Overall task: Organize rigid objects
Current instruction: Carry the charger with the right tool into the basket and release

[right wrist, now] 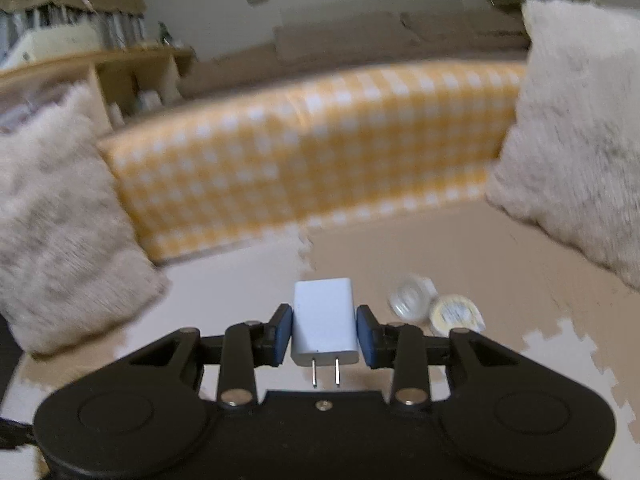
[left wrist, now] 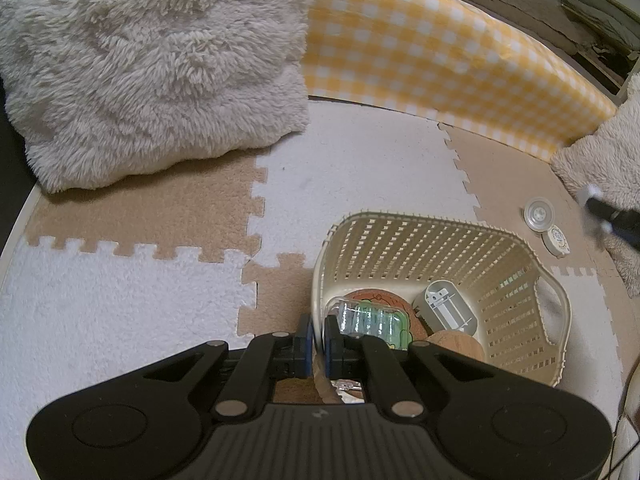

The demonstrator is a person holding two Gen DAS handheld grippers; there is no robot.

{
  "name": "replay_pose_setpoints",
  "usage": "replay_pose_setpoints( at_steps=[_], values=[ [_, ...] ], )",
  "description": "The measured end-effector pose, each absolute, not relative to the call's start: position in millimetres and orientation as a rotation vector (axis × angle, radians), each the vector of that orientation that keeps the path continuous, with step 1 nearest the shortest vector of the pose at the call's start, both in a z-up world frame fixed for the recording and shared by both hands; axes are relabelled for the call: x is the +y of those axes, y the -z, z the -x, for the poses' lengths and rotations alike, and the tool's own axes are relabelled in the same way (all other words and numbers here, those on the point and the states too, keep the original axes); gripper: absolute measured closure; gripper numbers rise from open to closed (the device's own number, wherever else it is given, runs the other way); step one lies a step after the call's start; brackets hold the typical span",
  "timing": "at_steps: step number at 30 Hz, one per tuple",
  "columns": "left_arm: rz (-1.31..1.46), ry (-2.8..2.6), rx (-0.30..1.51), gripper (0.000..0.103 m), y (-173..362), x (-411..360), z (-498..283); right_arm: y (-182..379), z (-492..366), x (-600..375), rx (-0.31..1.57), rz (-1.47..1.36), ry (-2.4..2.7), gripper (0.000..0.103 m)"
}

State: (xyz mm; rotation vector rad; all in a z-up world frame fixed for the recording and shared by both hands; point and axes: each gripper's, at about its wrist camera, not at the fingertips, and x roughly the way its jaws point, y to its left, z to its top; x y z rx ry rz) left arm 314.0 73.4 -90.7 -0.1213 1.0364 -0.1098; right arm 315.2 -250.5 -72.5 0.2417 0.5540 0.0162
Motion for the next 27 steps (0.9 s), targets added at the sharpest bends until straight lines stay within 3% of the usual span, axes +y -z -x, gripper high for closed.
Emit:
replay_pose_setpoints(
  at_steps=[8,27],
  values=[
    [0.122,0.110,1.036,0.098,91,73,-314,42,-302,-215,0.551,-0.233,-0.183,0.067],
    [0.121,0.110,1.036,0.098,91,74,-314,90,-302,-158,0.864,-0.096,-0.236,0.067]
  ],
)
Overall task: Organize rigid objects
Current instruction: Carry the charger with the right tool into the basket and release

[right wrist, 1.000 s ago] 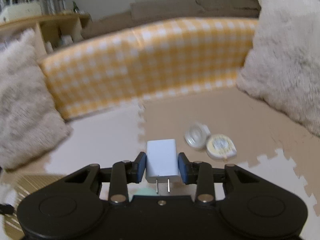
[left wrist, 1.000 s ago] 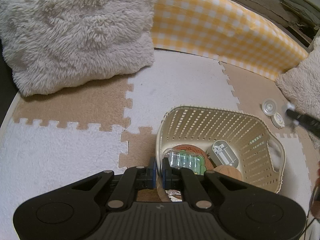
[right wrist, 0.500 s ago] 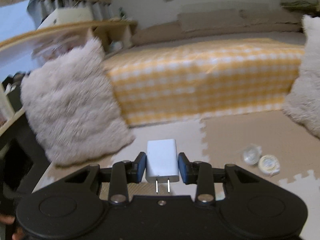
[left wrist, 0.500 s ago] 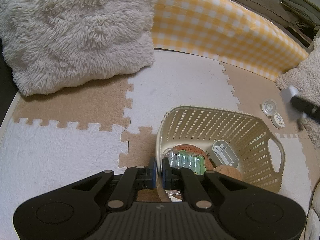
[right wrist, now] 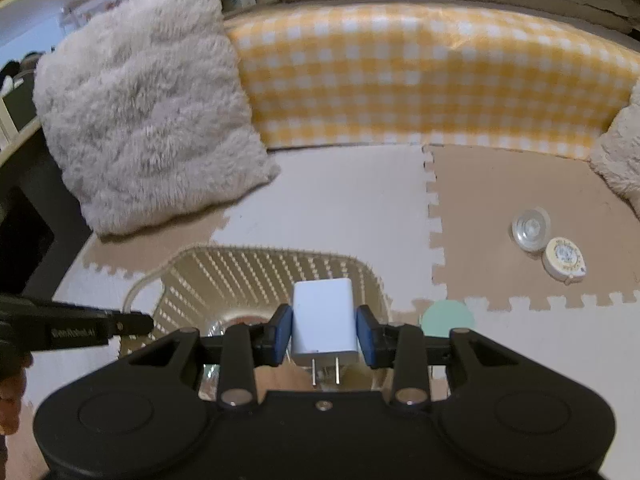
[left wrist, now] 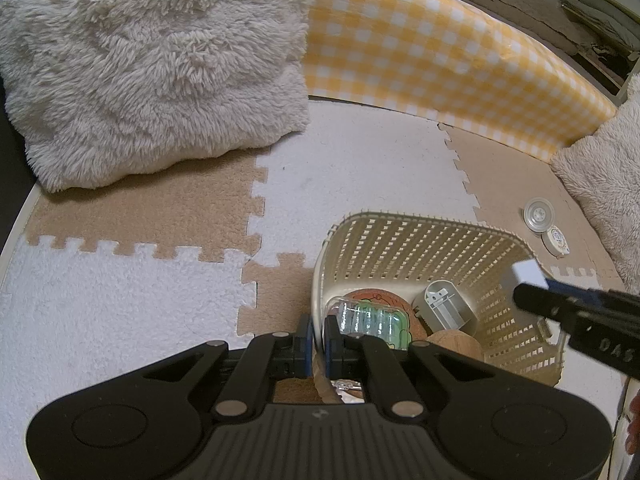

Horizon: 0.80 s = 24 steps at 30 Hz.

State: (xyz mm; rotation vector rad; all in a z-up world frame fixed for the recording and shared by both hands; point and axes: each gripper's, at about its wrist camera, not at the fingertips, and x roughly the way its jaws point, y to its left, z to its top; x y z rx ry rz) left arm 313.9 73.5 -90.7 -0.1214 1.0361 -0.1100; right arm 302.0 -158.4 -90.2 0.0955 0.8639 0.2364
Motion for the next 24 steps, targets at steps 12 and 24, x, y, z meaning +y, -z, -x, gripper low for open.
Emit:
replay_pose_setpoints(
  at_steps=[12,24],
  values=[
    [0.123,0.111,1.034,0.098,90,74,-313,92,-302,-153,0.871,-0.033,-0.199,0.067],
    [0.125,0.111,1.033,0.098,90,74,-313,103,-312,-129,0.937,0.043,-0.222,0.067]
  ],
)
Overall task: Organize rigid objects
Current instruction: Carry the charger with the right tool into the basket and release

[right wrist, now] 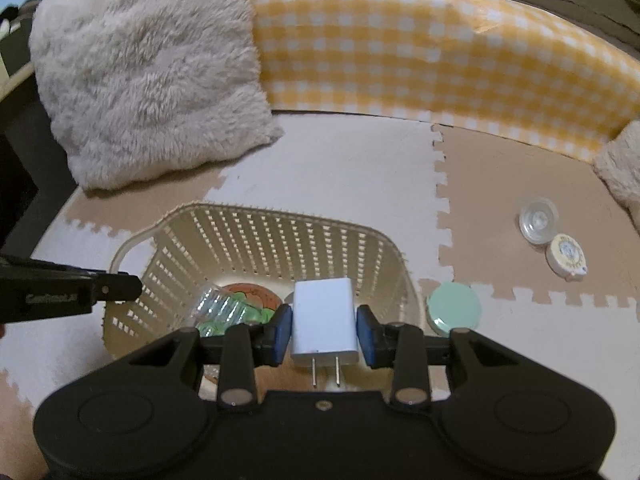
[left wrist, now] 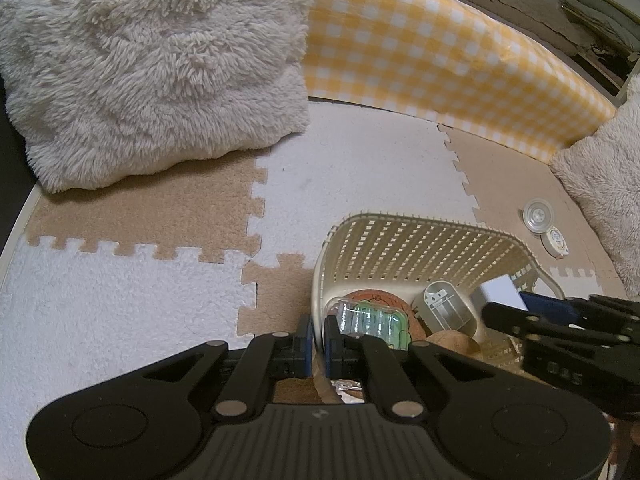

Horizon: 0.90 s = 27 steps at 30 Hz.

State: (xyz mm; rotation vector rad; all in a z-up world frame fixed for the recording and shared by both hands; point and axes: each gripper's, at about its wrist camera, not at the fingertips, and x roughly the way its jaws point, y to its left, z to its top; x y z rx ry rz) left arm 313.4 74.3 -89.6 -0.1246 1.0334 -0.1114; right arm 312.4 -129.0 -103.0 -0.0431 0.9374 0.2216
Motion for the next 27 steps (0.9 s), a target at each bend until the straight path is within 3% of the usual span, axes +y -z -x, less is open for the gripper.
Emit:
replay_pose_setpoints(
  at_steps=[27],
  values=[
    [0.132,0.115,1.029,0.098,88,76,-312,113,-313,-111,0.956,0.164,-0.159,0.065]
  ],
)
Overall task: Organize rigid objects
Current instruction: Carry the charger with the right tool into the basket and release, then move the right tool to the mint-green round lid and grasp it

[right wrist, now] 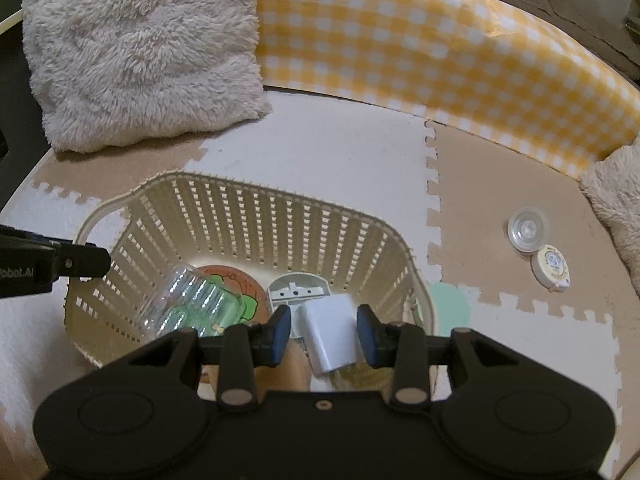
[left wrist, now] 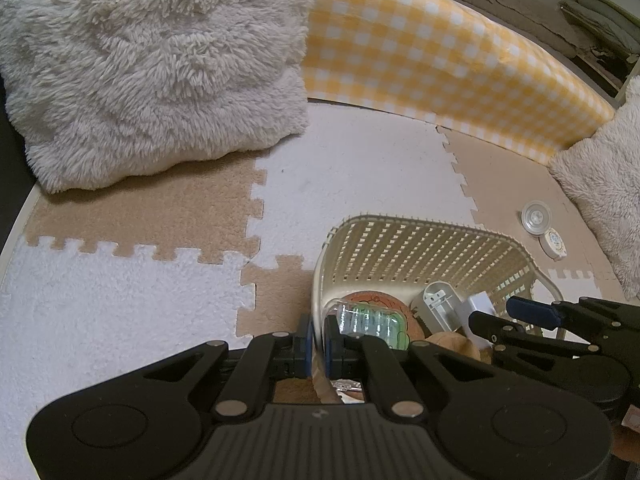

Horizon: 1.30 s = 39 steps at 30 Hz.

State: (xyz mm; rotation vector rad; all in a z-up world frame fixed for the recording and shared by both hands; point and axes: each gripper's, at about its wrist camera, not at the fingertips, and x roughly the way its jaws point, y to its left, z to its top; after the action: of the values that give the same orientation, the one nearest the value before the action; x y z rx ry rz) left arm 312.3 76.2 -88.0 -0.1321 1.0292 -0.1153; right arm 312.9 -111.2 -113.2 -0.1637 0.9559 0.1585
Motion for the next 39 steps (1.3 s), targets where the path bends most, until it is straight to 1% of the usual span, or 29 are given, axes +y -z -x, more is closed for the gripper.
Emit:
replay_pose_setpoints(
  at_steps=[8,11,17,19,20,22,24,27,32,39],
  values=[
    [0.132,0.115,1.029,0.098,88,76,-312,105,-308,-115,0.953,0.131,-0.169,0.058],
    [0.132,0.115,1.029,0.098,88,76,-312,95,-304,-117,0.935,0.106,-0.193,0.051],
    [0.132,0.115,1.030,0.098,88,76,-312,61,-297,-122,0.860,0.101,-0.227,0.034],
    [0.131,0.115,1.029,0.098,88,76,-312,48,-295,-127,0.826,0.095,-0.234,0.022],
    [0.130,0.115,1.029,0.098,88,76,-312,43,-294,-130,0.811,0.090,-0.235,0.019],
    [0.130,0.115,1.029,0.098,88,77,-312,32,-293,-136,0.782,0.076,-0.235,0.009],
    [0.130,0.115,1.029,0.098,89,77,-312,23,-292,-144,0.756,0.060,-0.231,0.003],
    [0.129,0.115,1.029,0.098,89,77,-312,17,-294,-158,0.722,0.059,-0.208,0.000],
    [0.126,0.114,1.029,0.098,89,77,-312,22,-303,-192,0.677,0.034,-0.138,0.000],
    [0.122,0.114,1.029,0.098,90,76,-313,60,-321,-246,0.685,-0.080,-0.066,0.000]
  ],
)
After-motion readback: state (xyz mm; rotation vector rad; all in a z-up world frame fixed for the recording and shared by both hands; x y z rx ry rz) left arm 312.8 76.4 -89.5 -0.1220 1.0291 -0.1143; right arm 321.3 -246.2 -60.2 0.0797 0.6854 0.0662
